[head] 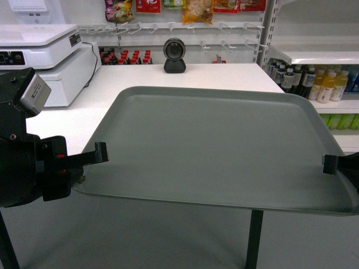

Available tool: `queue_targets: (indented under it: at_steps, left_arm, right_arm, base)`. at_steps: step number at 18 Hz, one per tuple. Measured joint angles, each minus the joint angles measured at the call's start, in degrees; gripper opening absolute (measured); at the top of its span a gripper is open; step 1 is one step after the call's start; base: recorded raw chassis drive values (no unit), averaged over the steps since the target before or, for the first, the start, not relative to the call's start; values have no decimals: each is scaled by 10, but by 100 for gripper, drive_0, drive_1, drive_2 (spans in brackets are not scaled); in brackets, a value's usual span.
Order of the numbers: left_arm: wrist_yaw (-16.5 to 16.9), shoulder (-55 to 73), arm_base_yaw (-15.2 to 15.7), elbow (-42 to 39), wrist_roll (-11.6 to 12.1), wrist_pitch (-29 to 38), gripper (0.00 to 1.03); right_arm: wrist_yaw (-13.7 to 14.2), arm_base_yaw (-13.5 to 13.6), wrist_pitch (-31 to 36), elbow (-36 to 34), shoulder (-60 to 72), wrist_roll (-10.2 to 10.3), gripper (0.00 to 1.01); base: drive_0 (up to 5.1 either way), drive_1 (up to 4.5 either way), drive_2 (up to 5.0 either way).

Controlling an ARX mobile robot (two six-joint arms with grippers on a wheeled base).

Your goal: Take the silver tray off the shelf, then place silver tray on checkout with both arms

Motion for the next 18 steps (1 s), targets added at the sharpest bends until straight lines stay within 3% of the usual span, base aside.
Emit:
queue_targets:
  at_steps: [14, 18]
  left_arm:
    - [0, 0, 0, 0, 0, 0, 3]
    - [0, 3, 0, 2, 0, 0, 3]
  right_arm:
    - [0, 0, 0, 0, 0, 0, 4]
    - [0, 0, -1, 2, 2, 0, 4]
  base:
    - [-4, 427, -435]
    - [0, 0, 0]
